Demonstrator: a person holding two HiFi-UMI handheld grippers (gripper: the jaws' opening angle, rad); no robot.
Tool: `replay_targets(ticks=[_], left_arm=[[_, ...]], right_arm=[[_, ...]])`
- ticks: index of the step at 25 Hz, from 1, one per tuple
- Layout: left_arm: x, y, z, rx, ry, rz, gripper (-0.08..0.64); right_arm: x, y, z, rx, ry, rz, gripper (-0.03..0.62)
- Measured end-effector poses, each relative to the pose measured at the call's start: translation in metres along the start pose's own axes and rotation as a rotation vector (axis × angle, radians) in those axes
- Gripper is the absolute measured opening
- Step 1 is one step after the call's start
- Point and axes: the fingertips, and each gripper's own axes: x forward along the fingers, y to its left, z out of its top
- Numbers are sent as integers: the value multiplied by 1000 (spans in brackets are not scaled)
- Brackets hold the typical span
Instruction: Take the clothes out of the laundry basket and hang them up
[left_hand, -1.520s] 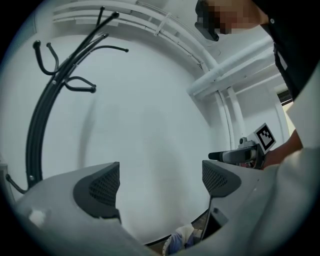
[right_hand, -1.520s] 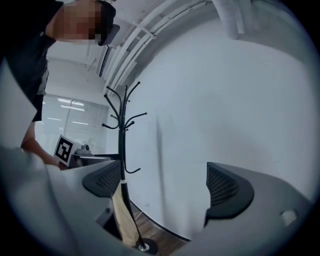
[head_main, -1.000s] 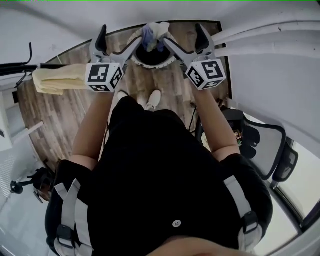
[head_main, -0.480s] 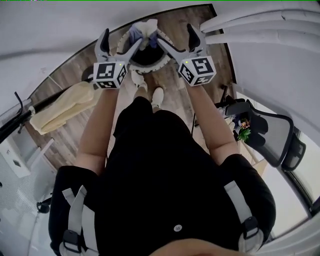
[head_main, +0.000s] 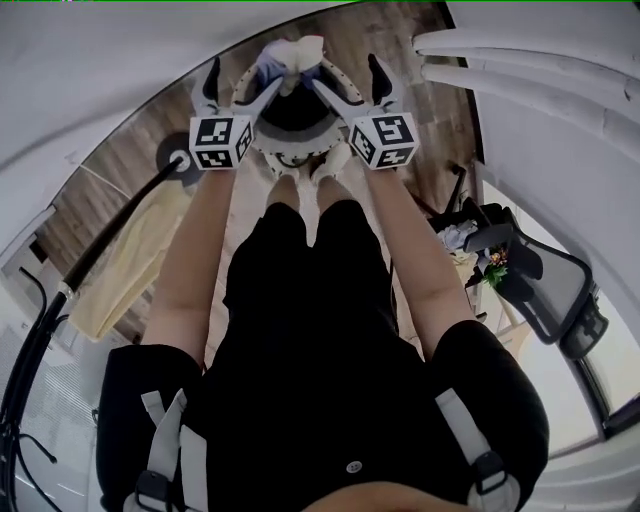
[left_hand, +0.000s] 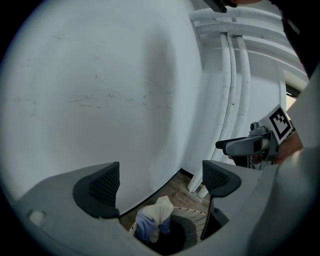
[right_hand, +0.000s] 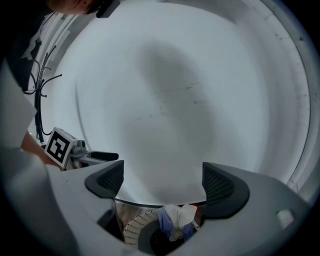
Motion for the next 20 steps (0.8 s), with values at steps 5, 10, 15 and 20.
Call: replay_targets(ticks=[5, 10, 15, 20], left_arm=[[55, 22, -63, -42, 52, 31, 522], [105, 29, -122, -4, 147, -8, 518], [139, 26, -177, 113, 271, -107, 518], [164, 30, -219, 275, 408, -234, 518]], right_arm=[[55, -34, -69, 37, 55, 18, 471], [103, -63, -146, 38, 179, 64, 469], [131, -84, -201, 1, 299, 103, 452], [158, -92, -230, -36, 401, 170, 426]])
